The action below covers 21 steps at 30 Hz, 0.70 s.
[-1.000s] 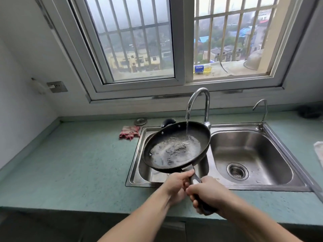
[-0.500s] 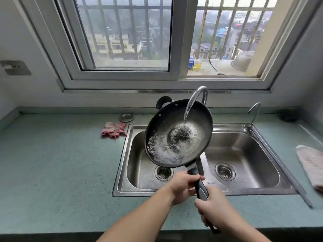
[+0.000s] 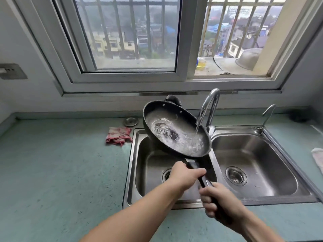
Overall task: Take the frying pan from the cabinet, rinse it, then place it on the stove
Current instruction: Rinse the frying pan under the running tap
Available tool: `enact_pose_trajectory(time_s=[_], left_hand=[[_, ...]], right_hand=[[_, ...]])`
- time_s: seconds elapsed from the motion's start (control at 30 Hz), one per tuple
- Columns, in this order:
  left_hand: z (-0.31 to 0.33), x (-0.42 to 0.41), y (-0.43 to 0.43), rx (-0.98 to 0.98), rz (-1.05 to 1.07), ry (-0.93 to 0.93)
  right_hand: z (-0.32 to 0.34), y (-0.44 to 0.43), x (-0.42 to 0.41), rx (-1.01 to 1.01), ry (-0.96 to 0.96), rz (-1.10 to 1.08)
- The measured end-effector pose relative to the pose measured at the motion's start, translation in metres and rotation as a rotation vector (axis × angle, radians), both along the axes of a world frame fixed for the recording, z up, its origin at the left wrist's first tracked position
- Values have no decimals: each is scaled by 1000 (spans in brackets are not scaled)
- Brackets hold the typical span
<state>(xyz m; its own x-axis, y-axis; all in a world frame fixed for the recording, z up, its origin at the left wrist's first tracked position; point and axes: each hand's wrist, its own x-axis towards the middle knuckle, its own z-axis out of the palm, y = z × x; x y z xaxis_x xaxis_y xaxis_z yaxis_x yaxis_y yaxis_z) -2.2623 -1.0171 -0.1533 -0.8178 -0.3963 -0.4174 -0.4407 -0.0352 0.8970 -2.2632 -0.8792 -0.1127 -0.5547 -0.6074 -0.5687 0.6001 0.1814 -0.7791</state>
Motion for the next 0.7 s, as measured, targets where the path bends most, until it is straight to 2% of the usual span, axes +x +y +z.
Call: enact_pose_trajectory(time_s=[0.1,0.23,0.3,0.47,0.7], left_hand=[[15,2,0,-17,28,-13],[25,7,7,65,28,31],[26,8,12,152,3,44],[14,10,29,509,-82,48],[-2,9,57,510,-75,13]], right_hand=[[20,4,-8,-17,-167,-10],[53,6,-13,56,-246,6],[64,8,-11,97,-216,33],[66,18,-5,224,20,114],[56,37,-6,313,109,211]])
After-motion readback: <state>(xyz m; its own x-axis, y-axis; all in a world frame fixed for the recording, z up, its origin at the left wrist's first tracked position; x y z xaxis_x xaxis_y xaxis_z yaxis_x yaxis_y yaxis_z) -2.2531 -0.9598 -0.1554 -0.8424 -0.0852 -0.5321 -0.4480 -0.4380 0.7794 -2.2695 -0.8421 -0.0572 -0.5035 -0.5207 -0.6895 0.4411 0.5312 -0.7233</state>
